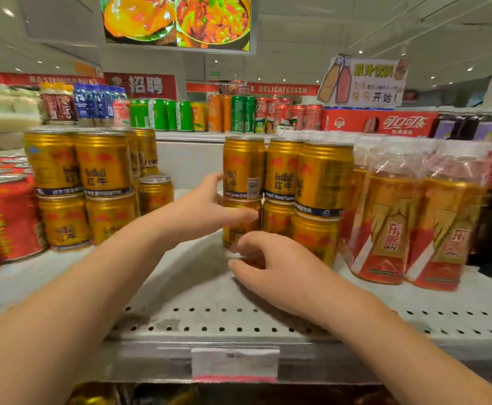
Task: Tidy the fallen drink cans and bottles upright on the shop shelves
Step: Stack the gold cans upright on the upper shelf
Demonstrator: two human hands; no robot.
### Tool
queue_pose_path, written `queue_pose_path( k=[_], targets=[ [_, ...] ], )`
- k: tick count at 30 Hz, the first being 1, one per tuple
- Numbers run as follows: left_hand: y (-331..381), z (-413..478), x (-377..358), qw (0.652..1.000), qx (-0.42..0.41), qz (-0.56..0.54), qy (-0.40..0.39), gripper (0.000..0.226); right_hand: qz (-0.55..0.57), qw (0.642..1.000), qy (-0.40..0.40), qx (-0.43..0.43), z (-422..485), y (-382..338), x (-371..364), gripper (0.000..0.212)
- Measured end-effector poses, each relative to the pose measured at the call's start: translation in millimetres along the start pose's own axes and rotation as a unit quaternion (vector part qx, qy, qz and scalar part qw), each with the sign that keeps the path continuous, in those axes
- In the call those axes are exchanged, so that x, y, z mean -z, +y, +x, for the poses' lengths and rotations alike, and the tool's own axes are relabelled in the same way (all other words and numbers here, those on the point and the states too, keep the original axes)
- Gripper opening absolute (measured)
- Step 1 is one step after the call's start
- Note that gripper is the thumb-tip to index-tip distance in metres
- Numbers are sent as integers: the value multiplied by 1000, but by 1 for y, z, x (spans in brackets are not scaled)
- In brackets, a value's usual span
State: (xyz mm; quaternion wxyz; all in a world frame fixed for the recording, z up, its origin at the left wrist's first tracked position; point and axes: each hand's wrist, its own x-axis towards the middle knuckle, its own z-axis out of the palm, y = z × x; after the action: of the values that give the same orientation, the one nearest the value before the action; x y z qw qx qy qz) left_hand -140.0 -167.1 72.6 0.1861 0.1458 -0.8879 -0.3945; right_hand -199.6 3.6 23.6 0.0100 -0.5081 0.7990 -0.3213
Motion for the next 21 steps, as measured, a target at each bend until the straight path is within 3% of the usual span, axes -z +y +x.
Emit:
queue_pose_path(
  k=[7,12,15,17,19,21],
  targets=[
    [-8,-3,-16,1000,5,-7,18,77,-20,999,18,35,0,-1,-7,38],
    [-10,-14,3,999,28,22,31,64,-25,999,30,-11,5,-4,-10,33],
    [-3,-27,16,998,54,24,10,54,-40,999,22,-26,16,-10,-12,51],
    [2,-36,27,997,73,31,11,68,-35,998,17,-41,27,-11,-13,63],
    [10,-44,41,993,59,55,90,104,-6,998,5,-62,40,-11,-15,69],
    [20,-50,55,978,-21,50,200,98,37,997,-15,-72,52,-11,-18,73]
  ],
)
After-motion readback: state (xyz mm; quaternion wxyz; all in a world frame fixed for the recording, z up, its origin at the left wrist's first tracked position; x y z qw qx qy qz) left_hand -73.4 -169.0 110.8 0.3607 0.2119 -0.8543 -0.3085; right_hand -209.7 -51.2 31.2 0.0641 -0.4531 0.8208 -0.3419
